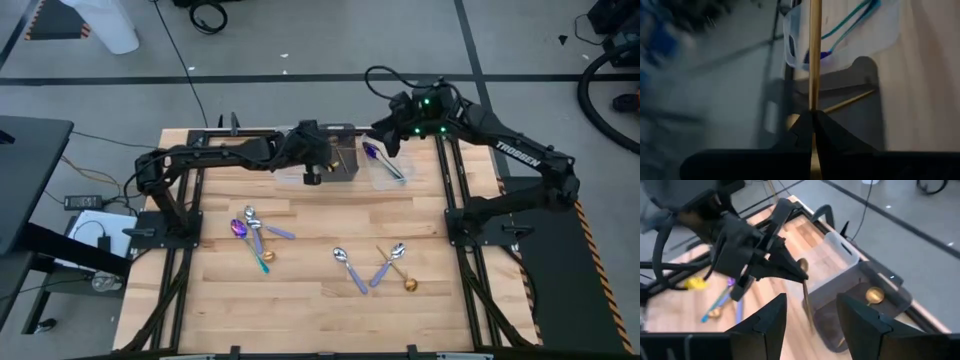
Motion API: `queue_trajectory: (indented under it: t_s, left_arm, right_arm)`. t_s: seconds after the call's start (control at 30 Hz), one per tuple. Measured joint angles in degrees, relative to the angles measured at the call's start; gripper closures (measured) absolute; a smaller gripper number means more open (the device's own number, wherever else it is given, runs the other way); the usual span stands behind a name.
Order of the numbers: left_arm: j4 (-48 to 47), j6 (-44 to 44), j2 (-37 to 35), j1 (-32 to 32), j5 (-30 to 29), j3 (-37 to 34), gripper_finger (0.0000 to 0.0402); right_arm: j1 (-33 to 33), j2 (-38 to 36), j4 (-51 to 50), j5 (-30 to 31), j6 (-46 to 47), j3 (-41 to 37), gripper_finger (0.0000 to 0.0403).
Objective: Sort silverware by color (type)
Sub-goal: Put the gold spoon into the black bin
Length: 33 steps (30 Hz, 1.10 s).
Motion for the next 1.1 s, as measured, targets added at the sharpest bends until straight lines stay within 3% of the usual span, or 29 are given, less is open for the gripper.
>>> queue_trajectory:
  t_s: [0.1,0.37,0.57,1.1]
  left_arm:
    - [0.7,9.6,0.0,-1.4,-3.9,0.0,0.0388]
    - [3.2,25.3,0.0,-4.0,-8.8,0.0,0.0388]
    - [8.1,31.6,0.1,-4.7,-9.6,0.0,0.0388]
    - [14.5,45.6,0.1,-4.7,-11.4,0.0,0.0388]
  right_arm:
    - [-0.9,0.0,-2.9,-1.7,2.2,0.9,0.0212]
    - [-4.1,0.2,-11.4,-4.4,2.6,2.8,0.0203]
    - [-4.8,3.5,-16.9,-7.6,2.1,2.8,0.0203]
    - [-4.6,12.9,-15.8,-26.5,6.3,2.8,0.019]
